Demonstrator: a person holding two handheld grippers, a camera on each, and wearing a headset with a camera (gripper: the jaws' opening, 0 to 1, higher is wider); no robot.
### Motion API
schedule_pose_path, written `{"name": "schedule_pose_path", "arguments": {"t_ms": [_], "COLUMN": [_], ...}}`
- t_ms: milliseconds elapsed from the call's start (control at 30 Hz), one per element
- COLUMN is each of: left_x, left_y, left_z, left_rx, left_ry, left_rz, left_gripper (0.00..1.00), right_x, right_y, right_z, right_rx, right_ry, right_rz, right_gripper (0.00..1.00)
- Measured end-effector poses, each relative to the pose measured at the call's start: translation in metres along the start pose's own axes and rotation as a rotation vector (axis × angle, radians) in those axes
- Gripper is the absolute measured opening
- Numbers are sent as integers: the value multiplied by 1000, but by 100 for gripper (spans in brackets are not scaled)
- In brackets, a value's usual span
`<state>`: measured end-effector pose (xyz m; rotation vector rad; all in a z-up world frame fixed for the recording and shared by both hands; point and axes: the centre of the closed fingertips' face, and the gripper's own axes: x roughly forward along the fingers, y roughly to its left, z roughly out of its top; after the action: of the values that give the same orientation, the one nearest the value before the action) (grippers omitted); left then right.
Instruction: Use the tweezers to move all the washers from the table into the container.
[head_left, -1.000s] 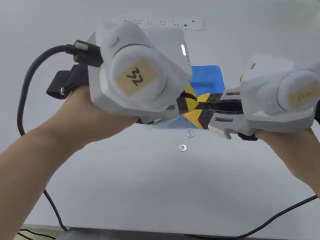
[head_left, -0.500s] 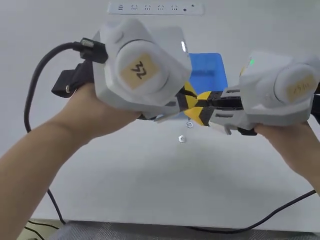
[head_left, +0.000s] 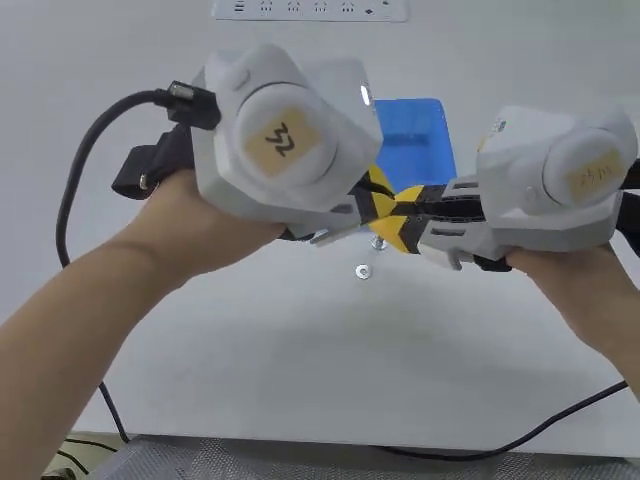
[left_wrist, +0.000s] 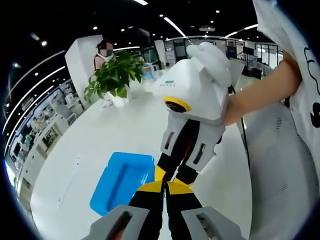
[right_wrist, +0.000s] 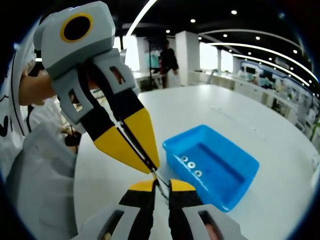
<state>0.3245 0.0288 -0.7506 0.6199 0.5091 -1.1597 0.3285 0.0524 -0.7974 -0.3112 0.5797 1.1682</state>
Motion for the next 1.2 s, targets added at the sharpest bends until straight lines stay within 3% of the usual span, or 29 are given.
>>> {"name": "schedule_pose_path", "arguments": {"t_ms": [267, 700, 967, 1000, 1200], "left_x": [1, 2, -13, -22, -30], "left_y": [2, -1, 2, 1, 11], "left_z": [1, 10, 27, 29, 38], "left_rx": [-9, 58, 91, 81, 101], "left_ry": [-2, 5, -19, -18, -33], "left_rz": [4, 7, 44, 67, 100], "left_gripper": [0, 0, 0, 0, 0], "right_x": [1, -9, -21, -22, -28], "right_y": [-1, 1, -1, -1, -8], "right_z": [0, 3, 24, 26, 45], "right_rx": [33, -70, -121, -128, -159], "right_ry": [-6, 39, 19, 18, -10], "right_rz": [0, -42, -71, -75, -108], "right_gripper": [4, 3, 3, 3, 3]}}
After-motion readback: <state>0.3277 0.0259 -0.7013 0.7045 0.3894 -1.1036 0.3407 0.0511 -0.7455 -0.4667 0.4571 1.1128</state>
